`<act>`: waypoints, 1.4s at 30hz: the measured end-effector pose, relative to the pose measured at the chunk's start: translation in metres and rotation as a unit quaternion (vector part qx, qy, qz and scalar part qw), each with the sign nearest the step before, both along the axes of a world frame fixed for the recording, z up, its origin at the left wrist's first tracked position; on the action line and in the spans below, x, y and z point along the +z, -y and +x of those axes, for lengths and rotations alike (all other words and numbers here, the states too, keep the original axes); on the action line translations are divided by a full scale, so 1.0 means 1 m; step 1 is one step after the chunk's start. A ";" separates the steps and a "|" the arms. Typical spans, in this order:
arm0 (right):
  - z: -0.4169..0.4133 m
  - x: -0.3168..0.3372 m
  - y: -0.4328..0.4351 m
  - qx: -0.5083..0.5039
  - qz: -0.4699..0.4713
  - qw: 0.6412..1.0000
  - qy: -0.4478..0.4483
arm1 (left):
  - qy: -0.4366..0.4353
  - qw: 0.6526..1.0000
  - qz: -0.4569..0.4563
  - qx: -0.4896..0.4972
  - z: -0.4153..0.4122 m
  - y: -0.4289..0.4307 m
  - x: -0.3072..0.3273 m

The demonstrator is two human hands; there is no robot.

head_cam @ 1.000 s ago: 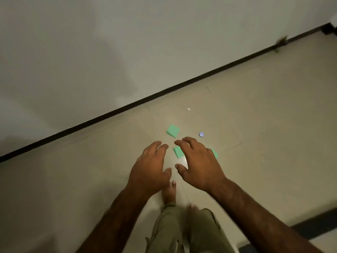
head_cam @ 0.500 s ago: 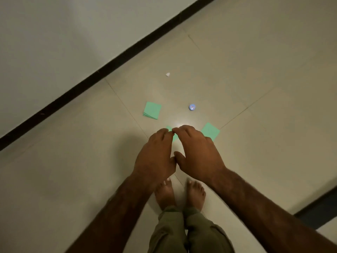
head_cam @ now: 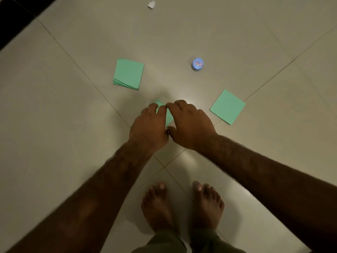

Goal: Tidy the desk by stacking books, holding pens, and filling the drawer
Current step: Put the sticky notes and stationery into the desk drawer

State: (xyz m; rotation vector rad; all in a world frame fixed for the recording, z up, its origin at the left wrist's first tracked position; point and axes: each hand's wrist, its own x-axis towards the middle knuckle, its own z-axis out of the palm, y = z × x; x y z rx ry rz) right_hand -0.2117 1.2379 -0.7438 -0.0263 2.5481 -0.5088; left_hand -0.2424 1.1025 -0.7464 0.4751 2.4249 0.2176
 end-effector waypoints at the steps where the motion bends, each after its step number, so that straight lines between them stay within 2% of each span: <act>1: -0.002 -0.011 -0.002 -0.001 0.002 1.000 -0.001 | -0.009 1.000 -0.010 -0.003 -0.003 -0.001 -0.012; 6: -0.015 -0.054 -0.008 0.016 0.006 1.000 -0.002 | -0.040 0.997 -0.058 -0.025 -0.012 -0.007 -0.050; 10: -0.024 -0.075 -0.010 0.050 0.002 0.999 -0.010 | -0.038 0.996 -0.078 0.007 -0.015 -0.010 -0.071; 21: -0.030 -0.105 -0.033 0.141 0.029 0.985 -0.095 | -0.081 0.990 -0.101 0.047 -0.025 -0.022 -0.092; 25: -0.025 -0.086 -0.076 0.151 0.061 0.981 -0.102 | -0.079 0.988 -0.121 0.046 -0.029 -0.026 -0.089; 31: -0.007 -0.075 -0.163 0.097 0.147 0.984 -0.039 | -0.084 0.986 -0.141 0.029 -0.027 -0.030 -0.085; 33: -0.002 -0.079 -0.178 0.068 0.166 0.984 -0.015 | -0.081 0.988 -0.123 0.041 -0.023 -0.033 -0.083; 38: 0.003 -0.090 -0.182 0.009 0.177 0.984 -0.025 | -0.021 0.986 0.054 0.157 -0.020 -0.035 -0.071; 42: 0.009 -0.097 -0.177 -0.001 0.197 0.980 -0.031 | -0.008 0.986 0.111 0.122 -0.019 -0.036 -0.066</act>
